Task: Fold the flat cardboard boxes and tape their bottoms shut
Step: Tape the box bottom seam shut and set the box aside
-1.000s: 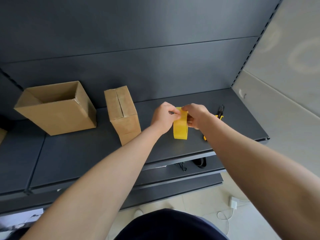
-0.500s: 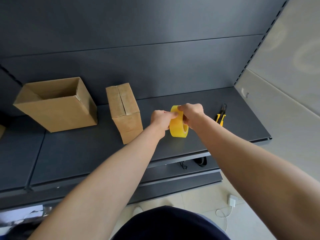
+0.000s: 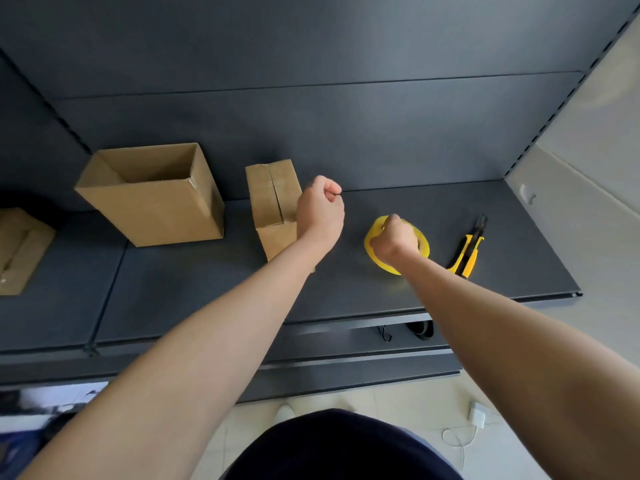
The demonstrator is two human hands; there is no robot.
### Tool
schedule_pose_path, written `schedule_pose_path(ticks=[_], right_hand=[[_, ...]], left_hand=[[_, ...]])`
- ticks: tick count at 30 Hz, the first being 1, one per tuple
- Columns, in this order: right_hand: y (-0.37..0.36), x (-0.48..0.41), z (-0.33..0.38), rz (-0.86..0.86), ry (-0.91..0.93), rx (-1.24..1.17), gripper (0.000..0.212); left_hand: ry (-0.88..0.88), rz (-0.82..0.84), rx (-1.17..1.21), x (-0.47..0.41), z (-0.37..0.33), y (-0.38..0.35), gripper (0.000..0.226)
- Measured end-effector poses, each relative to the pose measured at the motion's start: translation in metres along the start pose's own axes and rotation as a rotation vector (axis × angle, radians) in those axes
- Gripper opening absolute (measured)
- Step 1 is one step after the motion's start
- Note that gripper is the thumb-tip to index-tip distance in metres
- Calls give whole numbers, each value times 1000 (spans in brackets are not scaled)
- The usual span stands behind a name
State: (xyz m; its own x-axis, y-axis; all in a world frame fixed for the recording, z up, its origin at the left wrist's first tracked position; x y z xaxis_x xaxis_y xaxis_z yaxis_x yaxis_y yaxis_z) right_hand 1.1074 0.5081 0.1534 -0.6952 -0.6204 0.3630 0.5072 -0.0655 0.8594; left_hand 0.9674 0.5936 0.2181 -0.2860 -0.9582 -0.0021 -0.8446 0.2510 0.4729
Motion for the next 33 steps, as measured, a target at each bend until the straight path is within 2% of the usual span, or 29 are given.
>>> schedule_pose_path(ticks=[2, 5, 8, 11, 13, 15, 16, 18, 20, 21, 23, 27, 30, 33], right_hand=[[-8, 1, 4, 32, 29, 75, 57], [-20, 0, 5, 68, 15, 94, 63], [-30, -1, 5, 77, 6, 137, 59], [-32, 0, 8, 74, -13, 170, 44], [-25, 2, 17, -20, -1, 249, 35], [-13, 2, 37, -163, 60, 303, 36], [-9, 2, 49, -186, 92, 255, 39], [-12, 3, 73, -51, 127, -7, 43], [-22, 11, 93, 190, 108, -321, 50], [-27, 18, 101, 292, 91, -413, 55], [-35, 28, 111, 409, 86, -431, 62], [-49, 26, 113, 408, 108, -395, 36], [-56, 25, 112, 375, 111, -346, 43], [-56, 28, 114, 375, 110, -326, 45]], left_hand=[[-64, -140, -110, -6, -7, 31, 18], [-15, -242, -164, -20, 10, 67, 19], [106, -201, -194, -29, 39, 85, 18], [182, -114, -154, -30, 59, 91, 29], [206, -51, -134, -30, 67, 91, 42], [205, 3, -125, -30, 68, 89, 56], [206, 23, -116, -31, 68, 87, 63], [211, 62, -89, -34, 68, 85, 79], [210, 126, -61, -37, 66, 82, 91], [210, 169, -58, -39, 64, 79, 95], [213, 250, -84, -41, 63, 75, 92], [186, 315, -150, -49, 70, 71, 74], [134, 310, -216, -55, 78, 71, 66], [102, 351, -251, -62, 83, 67, 66]])
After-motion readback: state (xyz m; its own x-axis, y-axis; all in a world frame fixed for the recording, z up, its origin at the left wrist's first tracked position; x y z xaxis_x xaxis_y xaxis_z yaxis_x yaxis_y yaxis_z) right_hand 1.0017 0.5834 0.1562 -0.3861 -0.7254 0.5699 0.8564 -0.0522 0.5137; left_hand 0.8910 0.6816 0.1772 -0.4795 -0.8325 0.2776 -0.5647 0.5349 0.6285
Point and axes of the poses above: each hand's wrist, its own x-axis away from the middle knuckle, its own y-axis out of the back of the hand, z = x × y, the point moved 7 cm from there along -x, towards the middle knuckle, and after that the axes turned 2 degrees about -y, right-handed, at the moved point
